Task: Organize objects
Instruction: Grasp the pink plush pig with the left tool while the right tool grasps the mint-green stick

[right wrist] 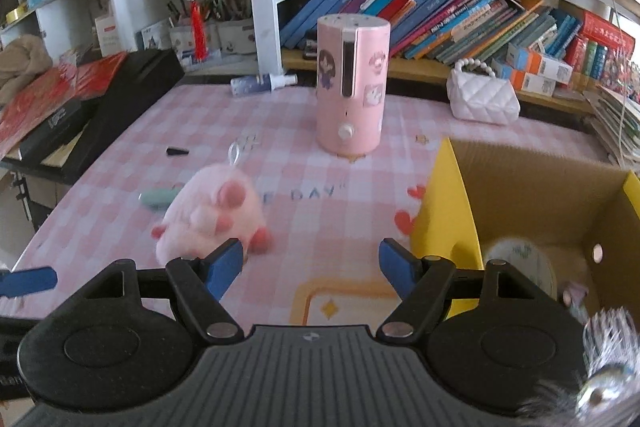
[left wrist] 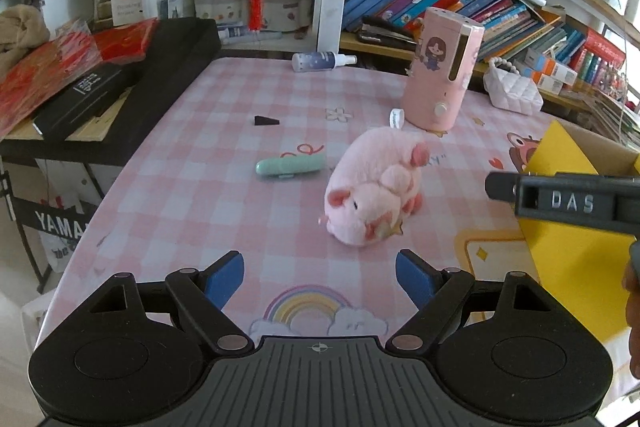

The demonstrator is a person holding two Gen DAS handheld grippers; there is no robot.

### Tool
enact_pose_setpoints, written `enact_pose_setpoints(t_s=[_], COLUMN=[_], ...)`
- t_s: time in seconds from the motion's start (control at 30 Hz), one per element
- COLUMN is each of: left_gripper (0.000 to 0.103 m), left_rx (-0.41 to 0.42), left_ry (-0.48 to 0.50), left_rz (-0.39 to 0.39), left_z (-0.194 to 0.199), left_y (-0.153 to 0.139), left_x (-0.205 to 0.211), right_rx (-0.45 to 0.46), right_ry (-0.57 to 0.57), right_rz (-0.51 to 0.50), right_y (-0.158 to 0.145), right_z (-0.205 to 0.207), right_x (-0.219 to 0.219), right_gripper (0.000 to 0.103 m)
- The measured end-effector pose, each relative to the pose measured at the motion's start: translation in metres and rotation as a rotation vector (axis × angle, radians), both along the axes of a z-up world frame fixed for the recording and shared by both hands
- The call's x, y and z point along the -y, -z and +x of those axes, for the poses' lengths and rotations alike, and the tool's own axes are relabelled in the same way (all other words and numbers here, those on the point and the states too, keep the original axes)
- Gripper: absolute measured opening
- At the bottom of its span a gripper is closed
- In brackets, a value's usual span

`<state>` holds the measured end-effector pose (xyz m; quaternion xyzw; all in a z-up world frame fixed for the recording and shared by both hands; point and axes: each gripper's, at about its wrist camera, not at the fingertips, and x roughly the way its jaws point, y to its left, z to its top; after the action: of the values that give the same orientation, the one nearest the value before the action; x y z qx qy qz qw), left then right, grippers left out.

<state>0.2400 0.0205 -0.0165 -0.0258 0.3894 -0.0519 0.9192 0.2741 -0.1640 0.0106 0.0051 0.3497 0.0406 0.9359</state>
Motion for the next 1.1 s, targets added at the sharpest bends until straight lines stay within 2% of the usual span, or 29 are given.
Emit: enact_pose_setpoints(t_s=[0.5, 0.8, 0.87, 0.9, 1.0, 1.1], left_gripper=[0.085, 0.085, 0.082, 0.075, 0.064, 0.062], left_rx=[-0.013, -0.011, -0.007, 0.0, 0.023, 0.007], left_ry=[0.05, 0.135, 0.149, 0.162, 0.187, 0.135], left_rz=[0.016, 0.081, 0.087, 0.092, 0.069, 0.025], left_z=[0.056, 0.099, 0.102, 0.101, 0.09, 0.075], left_y=[0.021, 0.042, 0.046, 0.047, 0.045, 0.04], left_x=[0.03, 0.06, 0.063, 0.063, 0.057, 0.035], right_rx=[-0.005, -0.007, -0.008, -0.009, -0.01, -0.018], right_ry=[-0.009, -0.026, -0.036, -0.043, -0.067, -0.086], right_rz=[0.019, 0.019, 0.02, 0.02, 0.022, 0.032], right_y=[-0.001, -0.002, -0.002, -0.002, -0.002, 0.0], right_z=[0.056, 0.069, 0.07, 0.07, 0.071, 0.074], right_x=[0.006, 0.003, 0.001, 0.0, -0.006, -0.013], right_gripper=[0.076, 0.078, 0.079, 0.079, 0.079, 0.079])
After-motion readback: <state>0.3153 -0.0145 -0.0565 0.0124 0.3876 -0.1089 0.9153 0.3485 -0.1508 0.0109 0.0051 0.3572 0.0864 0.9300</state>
